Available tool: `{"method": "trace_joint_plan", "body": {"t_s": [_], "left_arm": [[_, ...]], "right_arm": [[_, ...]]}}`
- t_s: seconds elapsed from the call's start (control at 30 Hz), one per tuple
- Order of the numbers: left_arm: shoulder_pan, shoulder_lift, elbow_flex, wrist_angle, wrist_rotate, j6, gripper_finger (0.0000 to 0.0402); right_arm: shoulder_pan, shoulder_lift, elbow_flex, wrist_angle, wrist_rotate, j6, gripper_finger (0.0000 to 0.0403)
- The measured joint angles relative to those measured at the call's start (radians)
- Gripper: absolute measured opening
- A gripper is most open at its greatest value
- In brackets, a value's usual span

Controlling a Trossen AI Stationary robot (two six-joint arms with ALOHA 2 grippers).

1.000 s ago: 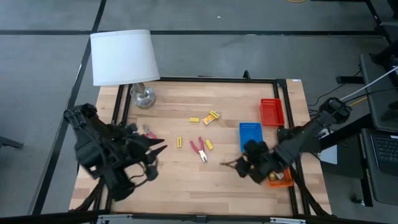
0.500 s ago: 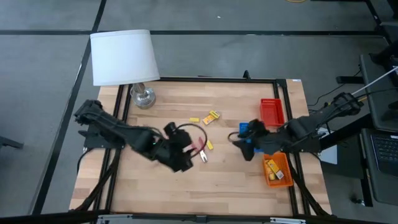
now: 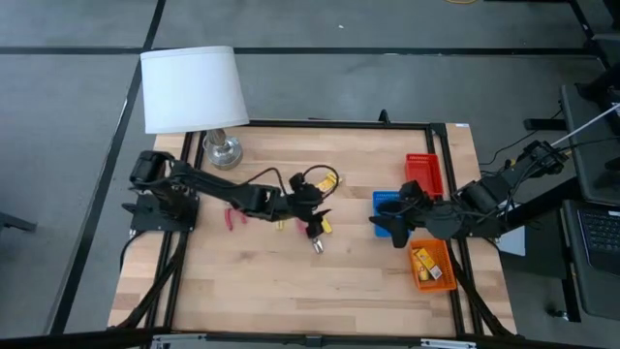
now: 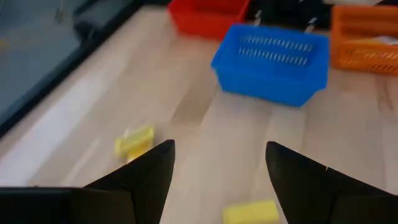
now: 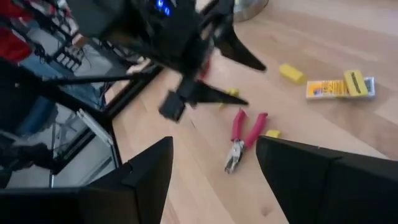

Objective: Pick & Place School Supplies
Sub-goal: Put the box of crayons into the orange bin

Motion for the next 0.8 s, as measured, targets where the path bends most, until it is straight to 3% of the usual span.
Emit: {"method": "trace_joint_plan", "body": {"t_s": [0.07,0.43,0.8], "left_arm": [[0.028,0.026,-0.033,0.097,0.042,0.02,0.0249],[0.167,0.192,-0.043,0.057,0.103,-0.22,0.0249],[0.254,0.215,-0.042,0.065,0.221,-0.146,0.0249]], "right_arm": [[0.0,0.0,0.0,0.036,0.03,0.0,0.0235],[0.004,0.0,0.0,0.154,0.101,-0.012,0.0235],[0.003,0.0,0.0,0.159,0.121,-0.012,0.0235]]}}
